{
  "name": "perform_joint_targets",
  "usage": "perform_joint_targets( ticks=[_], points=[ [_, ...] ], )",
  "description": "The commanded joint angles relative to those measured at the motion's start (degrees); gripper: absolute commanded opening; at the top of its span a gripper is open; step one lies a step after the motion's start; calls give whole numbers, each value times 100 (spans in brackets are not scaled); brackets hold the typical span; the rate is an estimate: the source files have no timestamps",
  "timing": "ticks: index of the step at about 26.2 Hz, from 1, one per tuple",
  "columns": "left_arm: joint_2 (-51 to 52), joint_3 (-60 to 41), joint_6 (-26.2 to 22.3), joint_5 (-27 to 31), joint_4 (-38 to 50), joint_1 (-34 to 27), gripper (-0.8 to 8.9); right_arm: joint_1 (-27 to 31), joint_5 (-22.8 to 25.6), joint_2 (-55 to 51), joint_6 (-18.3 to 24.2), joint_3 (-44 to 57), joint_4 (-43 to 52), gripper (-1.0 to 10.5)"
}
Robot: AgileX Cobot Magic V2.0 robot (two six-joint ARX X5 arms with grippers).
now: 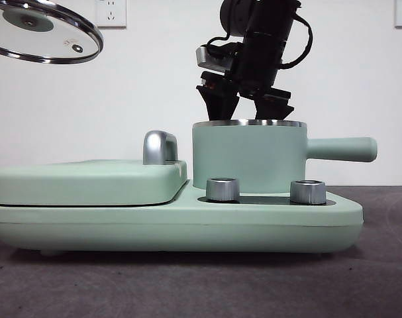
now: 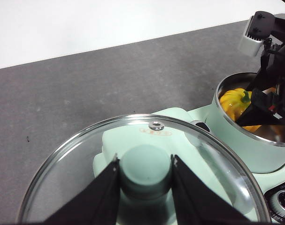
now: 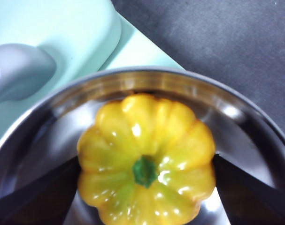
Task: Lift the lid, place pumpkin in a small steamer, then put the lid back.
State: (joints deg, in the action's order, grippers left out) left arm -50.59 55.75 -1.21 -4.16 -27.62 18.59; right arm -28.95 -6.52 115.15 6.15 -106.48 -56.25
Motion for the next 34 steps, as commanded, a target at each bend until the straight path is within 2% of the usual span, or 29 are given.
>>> perform_joint_targets(
  ticks=[1, 7, 12, 15, 18, 20, 26, 29, 34],
  points=[
    [4, 87, 48, 26, 188, 11, 15, -55, -190, 160, 35, -164, 170, 428],
    [4, 87, 48, 26, 186, 11, 15, -72, -271, 164, 33, -164, 262, 505],
    [4, 87, 48, 26, 186, 11, 15, -44, -249, -162, 20, -166, 267, 502],
    [4, 87, 48, 26, 188, 11, 15, -7, -267, -774, -11, -162, 164, 351],
    [4, 87, 48, 26, 188, 11, 15, 48, -411, -1403, -13, -15, 50, 343],
    [4, 87, 48, 26, 188, 11, 15, 70, -557, -1875, -15, 402, 247, 339],
    [4, 87, 46, 2, 221, 15, 15, 70, -546, -3493, -125, 2229, 1550, 335],
    [-9, 87, 48, -127, 354, 22, 15, 70, -522, -4199, -332, 2929, 1989, 321],
    [-129, 87, 61, -243, 699, 107, 15, 70, -280, -5252, -452, 3783, 2122, 318]
  ],
)
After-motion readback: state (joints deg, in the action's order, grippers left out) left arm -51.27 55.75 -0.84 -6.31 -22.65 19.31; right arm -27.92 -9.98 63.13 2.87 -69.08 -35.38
